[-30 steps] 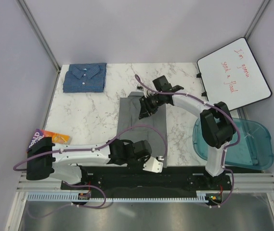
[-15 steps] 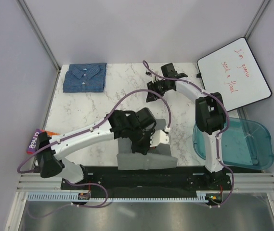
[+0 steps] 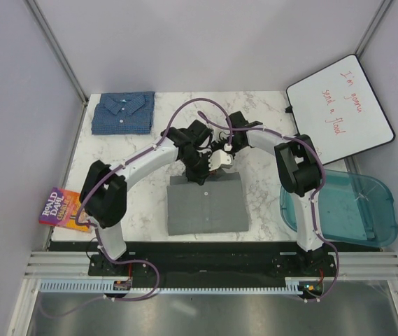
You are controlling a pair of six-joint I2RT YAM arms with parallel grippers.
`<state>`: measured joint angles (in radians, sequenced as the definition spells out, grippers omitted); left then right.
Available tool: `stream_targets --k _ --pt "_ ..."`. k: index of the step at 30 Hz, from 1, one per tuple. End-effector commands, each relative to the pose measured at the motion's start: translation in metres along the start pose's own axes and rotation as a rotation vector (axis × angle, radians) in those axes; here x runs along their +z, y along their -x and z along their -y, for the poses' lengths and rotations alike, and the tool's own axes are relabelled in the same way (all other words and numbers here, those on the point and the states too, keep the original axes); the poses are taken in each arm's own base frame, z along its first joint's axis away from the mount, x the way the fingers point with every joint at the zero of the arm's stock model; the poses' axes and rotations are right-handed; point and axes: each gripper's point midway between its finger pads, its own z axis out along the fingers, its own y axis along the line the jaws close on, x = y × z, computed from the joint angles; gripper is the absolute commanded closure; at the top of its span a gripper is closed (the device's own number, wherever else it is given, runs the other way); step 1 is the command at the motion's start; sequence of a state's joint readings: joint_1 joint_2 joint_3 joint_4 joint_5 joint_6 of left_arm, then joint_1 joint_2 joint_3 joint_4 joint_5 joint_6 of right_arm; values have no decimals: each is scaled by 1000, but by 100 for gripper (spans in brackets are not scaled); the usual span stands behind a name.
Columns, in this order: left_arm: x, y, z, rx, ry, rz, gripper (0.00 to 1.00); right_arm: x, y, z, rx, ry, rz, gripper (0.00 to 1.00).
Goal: Fold and stack the long sleeve shirts
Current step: Fold the shirt
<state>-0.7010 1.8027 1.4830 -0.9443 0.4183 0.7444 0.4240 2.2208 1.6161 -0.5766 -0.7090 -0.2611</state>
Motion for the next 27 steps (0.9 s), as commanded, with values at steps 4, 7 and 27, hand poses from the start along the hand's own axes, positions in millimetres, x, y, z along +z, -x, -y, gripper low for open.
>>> stream_targets --k 4,7,27 --pt "5 25 -75 183 186 78 98 2 -9 -2 -57 27 -23 92" --pt "5 26 -86 210 224 73 98 3 -10 0 -66 26 -29 98" --pt "18 -1 -139 225 364 15 98 -9 5 26 -74 -53 -16 98"
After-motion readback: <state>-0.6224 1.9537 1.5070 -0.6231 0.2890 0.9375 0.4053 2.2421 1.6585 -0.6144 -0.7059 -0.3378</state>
